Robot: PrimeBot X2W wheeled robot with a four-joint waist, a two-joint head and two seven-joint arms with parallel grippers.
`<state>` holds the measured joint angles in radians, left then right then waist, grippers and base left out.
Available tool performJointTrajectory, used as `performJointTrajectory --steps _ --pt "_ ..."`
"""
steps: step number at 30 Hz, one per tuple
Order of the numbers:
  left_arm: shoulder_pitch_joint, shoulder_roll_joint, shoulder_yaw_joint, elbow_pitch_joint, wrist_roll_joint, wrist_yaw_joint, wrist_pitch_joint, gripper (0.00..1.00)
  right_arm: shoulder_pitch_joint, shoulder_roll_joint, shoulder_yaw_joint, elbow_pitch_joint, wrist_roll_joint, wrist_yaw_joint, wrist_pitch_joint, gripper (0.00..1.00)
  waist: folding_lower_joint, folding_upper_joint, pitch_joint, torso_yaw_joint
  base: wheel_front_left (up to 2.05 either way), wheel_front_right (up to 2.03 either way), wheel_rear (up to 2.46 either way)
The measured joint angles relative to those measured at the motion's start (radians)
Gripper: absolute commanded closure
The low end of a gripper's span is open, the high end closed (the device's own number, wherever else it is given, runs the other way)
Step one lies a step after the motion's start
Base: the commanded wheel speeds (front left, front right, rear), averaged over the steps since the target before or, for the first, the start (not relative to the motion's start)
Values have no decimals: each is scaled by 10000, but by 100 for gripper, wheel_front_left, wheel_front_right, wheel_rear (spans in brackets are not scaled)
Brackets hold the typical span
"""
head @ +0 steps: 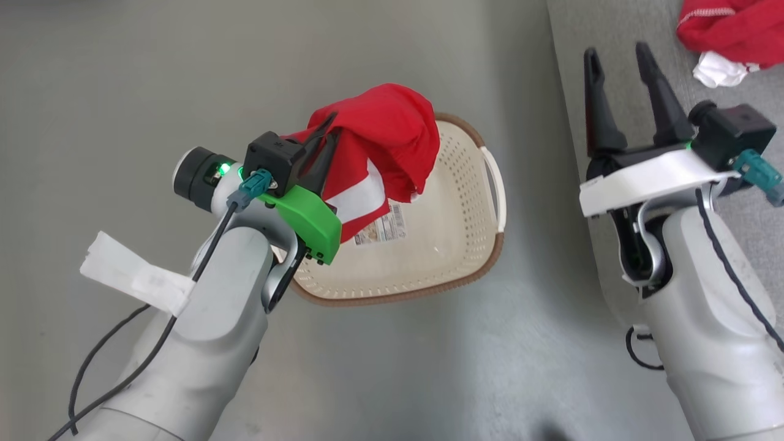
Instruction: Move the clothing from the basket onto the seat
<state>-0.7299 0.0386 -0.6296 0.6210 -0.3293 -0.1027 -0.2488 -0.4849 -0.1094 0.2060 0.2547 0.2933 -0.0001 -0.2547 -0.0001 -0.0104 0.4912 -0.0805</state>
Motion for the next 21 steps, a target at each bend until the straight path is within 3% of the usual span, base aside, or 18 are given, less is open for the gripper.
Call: performJointTrajectory --steps 11,21 --pt "758 -17 -79 -290 -857 86 0 100 1092 8 169 700 0 107 0 0 0 0 -1747 666 0 0 0" --pt "1221 -19 -96 -276 -1005 247 29 100 1866 79 546 1252 -6 305 0 0 0 0 -3194 1171 0 0 0"
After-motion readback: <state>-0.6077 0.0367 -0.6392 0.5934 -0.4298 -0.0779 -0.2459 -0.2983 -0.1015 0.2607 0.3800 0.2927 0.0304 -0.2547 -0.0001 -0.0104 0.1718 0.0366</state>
